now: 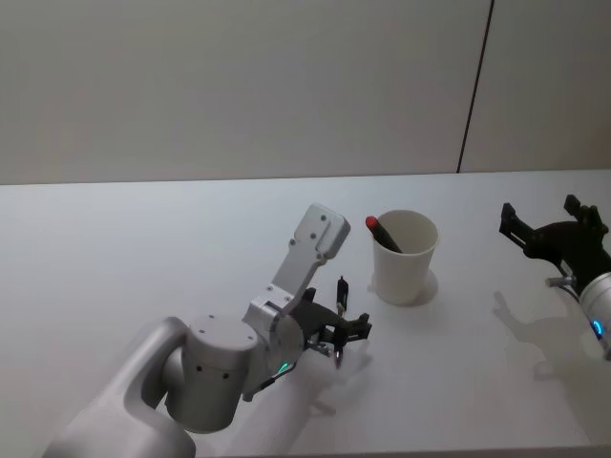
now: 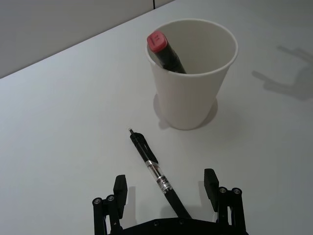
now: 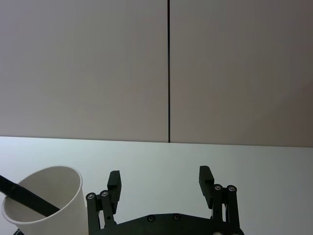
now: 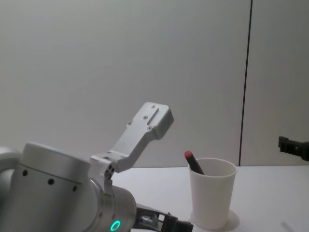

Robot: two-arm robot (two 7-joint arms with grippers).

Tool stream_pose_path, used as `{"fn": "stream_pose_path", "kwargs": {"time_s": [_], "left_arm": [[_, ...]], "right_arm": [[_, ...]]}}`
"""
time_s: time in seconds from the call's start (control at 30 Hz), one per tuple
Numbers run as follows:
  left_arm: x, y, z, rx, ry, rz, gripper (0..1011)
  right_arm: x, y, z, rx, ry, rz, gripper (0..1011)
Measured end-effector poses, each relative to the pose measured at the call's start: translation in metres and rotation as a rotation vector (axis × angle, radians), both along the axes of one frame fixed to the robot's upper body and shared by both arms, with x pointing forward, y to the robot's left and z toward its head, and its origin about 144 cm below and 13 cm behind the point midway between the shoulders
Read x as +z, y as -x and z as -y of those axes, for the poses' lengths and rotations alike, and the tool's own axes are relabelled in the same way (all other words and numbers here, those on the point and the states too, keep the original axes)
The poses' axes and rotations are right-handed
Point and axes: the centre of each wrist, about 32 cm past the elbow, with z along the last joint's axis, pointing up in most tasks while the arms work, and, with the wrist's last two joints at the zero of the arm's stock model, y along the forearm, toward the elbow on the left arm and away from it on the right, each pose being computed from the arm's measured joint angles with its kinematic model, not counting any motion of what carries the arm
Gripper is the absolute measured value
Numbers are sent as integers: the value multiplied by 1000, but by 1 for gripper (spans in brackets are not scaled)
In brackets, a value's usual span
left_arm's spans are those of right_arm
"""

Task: Place the pen into the pen holder.

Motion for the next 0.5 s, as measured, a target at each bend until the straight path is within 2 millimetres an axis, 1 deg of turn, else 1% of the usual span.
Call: {"fn": "stream_pose_path", "kwargs": {"time_s": [0.5], "left_arm": [[-6,-1,3,-18,-72,-22,1000]], "right_arm": [[0,0,0,0,0,0,1002]]}}
